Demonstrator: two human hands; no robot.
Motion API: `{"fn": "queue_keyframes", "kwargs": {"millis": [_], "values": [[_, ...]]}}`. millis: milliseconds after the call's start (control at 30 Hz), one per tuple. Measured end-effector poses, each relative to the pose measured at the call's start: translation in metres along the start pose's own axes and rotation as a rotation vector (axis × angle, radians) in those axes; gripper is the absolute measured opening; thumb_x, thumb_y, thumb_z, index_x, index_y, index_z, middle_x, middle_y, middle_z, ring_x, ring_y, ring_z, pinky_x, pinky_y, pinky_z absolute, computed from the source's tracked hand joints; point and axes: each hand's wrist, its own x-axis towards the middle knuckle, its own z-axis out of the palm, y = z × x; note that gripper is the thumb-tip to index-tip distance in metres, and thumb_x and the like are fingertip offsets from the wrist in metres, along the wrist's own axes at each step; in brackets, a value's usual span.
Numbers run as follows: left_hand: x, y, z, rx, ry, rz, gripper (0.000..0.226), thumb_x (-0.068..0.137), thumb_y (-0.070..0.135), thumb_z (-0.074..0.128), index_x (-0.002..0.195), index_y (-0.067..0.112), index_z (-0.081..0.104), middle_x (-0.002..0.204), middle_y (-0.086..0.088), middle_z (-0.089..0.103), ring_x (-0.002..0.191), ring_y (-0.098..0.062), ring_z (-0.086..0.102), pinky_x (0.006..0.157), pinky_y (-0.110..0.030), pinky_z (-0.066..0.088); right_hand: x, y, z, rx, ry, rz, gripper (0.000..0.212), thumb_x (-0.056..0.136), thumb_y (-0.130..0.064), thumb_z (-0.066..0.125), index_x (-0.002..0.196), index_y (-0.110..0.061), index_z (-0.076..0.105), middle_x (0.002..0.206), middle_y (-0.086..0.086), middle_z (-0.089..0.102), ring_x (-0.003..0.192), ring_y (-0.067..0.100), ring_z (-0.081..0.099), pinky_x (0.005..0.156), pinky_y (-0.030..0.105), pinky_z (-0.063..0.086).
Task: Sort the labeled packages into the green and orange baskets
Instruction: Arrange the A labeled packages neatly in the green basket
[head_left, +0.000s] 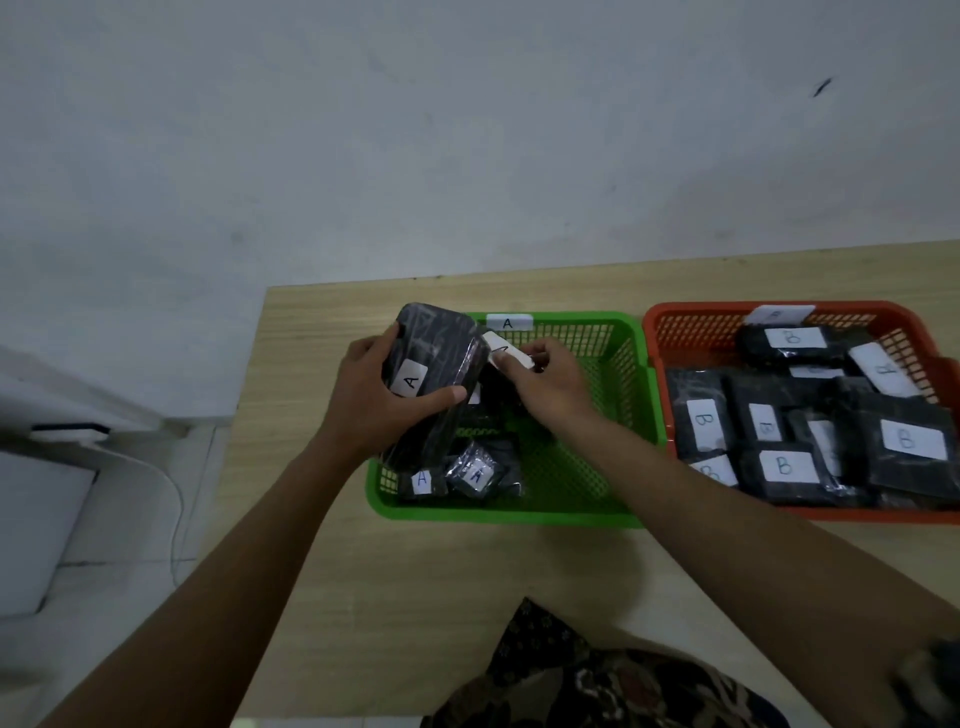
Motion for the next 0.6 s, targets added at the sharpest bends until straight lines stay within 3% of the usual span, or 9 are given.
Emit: {"fn": "queue_keyframes", "kwargs": {"millis": [100,167,267,367,433,500,600], "values": [[-0.004,-0.004,-0.002,0.032,0.011,-0.034,0.113,0.05,0.08,0.072,0.145,0.026,0.041,0.131,-0.006,0.045,0.125,-0.018,0.04,0.103,-0.043,0.046,0.006,-0.007,0.025,-0.014,-0.057,0.029,0.029,0.091,-0.04,0.065,0.108,-0.016,0.061,0.107,0.002,0.065,0.096,0.022,0.063,0.086,0.045,0.056],[-0.005,-0.005,-0.002,0.038,0.018,-0.043,0.11,0.053,0.077,0.074,0.145,0.025,0.041,0.132,-0.007,0.045,0.125,-0.021,0.041,0.103,-0.045,0.047,0.009,-0.005,0.029,-0.073,-0.092,0.001,0.025,0.096,-0.04,0.059,0.107,-0.019,0.066,0.107,0.0,0.068,0.095,0.018,0.064,0.083,0.038,0.054],[-0.004,-0.004,0.001,0.002,0.028,-0.046,0.106,0.053,0.077,0.075,0.142,0.029,0.044,0.129,-0.005,0.045,0.12,-0.021,0.045,0.1,-0.044,0.049,0.009,0.008,0.015,-0.072,0.053,-0.046,0.031,0.102,-0.035,0.047,0.09,-0.014,0.066,0.081,0.001,0.064,0.069,0.012,0.055,0.06,0.025,0.04],[-0.002,-0.004,0.004,0.007,0.021,-0.054,0.108,0.051,0.079,0.074,0.142,0.03,0.043,0.128,-0.005,0.045,0.12,-0.021,0.045,0.1,-0.044,0.05,0.009,0.034,-0.008,-0.236,0.178,0.072,0.021,0.097,-0.029,0.056,0.099,-0.012,0.069,0.087,0.003,0.067,0.075,0.018,0.059,0.065,0.025,0.042],[0.0,-0.003,0.007,0.021,0.004,-0.059,0.11,0.052,0.079,0.074,0.144,0.028,0.042,0.13,-0.005,0.044,0.122,-0.023,0.046,0.099,-0.045,0.05,0.006,0.049,-0.017,-0.387,0.061,0.19,0.021,0.093,-0.034,0.064,0.092,-0.013,0.067,0.084,0.004,0.066,0.076,0.02,0.061,0.061,0.024,0.042],[0.001,0.0,0.01,0.033,-0.008,-0.059,0.112,0.052,0.08,0.073,0.145,0.027,0.04,0.131,-0.004,0.043,0.122,-0.024,0.046,0.1,-0.046,0.049,0.002,0.057,-0.02,-0.437,-0.045,0.206,0.034,0.094,-0.039,0.062,0.076,-0.011,0.063,0.07,0.004,0.061,0.067,0.02,0.06,0.051,0.024,0.039],[0.001,0.008,0.016,0.063,-0.03,-0.042,0.116,0.051,0.084,0.07,0.146,0.026,0.039,0.133,-0.005,0.043,0.124,-0.024,0.044,0.102,-0.046,0.047,0.002,0.054,-0.028,-0.468,-0.071,0.198,0.034,0.095,-0.036,0.062,0.078,-0.007,0.069,0.075,0.009,0.065,0.07,0.022,0.063,0.055,0.027,0.046]]}}
